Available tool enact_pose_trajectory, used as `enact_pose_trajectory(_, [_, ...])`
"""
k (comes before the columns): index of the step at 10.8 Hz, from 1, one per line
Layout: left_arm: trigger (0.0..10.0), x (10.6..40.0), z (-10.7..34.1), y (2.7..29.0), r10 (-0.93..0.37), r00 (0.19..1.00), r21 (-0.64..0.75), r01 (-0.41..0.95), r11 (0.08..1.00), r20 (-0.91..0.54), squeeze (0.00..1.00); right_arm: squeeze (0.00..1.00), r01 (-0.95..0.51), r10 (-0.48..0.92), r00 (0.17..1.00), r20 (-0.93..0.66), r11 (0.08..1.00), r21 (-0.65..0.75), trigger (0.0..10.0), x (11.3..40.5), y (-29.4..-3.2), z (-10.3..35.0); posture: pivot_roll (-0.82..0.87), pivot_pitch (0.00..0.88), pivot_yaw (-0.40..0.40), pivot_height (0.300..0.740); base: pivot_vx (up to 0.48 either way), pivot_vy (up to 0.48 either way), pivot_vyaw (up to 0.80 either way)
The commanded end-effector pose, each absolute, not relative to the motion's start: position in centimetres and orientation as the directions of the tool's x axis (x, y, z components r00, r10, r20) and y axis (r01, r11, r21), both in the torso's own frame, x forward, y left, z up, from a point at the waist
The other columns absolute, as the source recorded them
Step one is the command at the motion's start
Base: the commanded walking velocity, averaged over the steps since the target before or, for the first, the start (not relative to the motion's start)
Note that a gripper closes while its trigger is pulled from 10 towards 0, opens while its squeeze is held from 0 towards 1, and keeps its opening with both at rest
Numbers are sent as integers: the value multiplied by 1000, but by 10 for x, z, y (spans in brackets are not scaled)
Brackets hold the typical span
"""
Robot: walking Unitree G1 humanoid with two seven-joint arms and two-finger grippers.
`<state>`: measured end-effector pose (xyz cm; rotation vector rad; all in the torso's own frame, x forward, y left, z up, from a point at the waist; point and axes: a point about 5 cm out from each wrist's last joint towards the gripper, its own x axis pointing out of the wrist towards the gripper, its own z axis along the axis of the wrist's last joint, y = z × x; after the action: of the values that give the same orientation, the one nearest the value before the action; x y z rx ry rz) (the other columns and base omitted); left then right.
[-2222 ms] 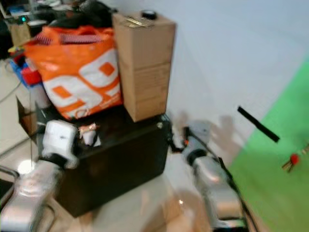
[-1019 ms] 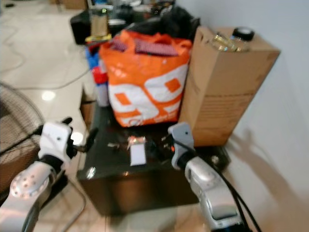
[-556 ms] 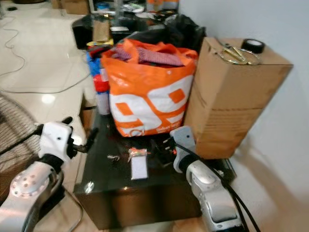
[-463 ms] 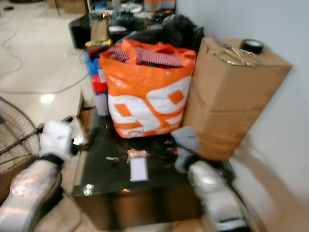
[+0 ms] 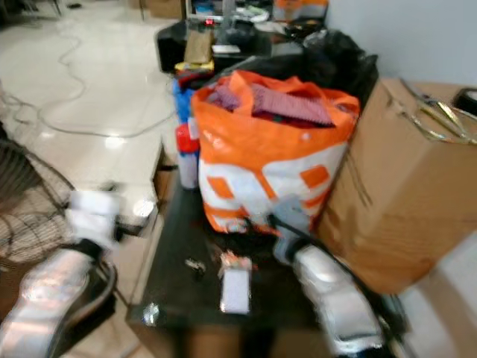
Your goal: Hang keys on a hook
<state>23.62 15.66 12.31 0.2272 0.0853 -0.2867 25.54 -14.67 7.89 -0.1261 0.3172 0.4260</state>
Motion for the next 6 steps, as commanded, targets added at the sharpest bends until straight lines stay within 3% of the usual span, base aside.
enact_pose_trajectory(1, [10000, 236, 125, 163, -273, 954, 243, 296, 924, -123, 0, 1000, -431, 388, 862, -326, 900, -69, 10000, 259, -143, 82, 33, 0, -16, 740, 0, 0, 0])
enact_pose_trajectory(2, [10000, 234, 121, 161, -312, 936, 252, 344, 904, -160, 0, 1000, -449, 399, 837, -374, 892, -55, 10000, 257, -144, 76, 32, 0, -17, 740, 0, 0, 0])
enact_pose_trajectory(3, [10000, 229, 112, 161, -380, 898, 274, 432, 859, -222, 0, 0, -526, 451, 774, -445, 849, -54, 10000, 252, -143, 68, 28, 0, -22, 740, 0, 0, 0])
enact_pose_trajectory(6, [10000, 217, 90, 165, -469, 794, 286, 587, 758, -387, 0, 0, -618, 502, 697, -511, 782, -76, 10000, 257, -136, 55, 25, 0, -47, 740, 0, 0, 0])
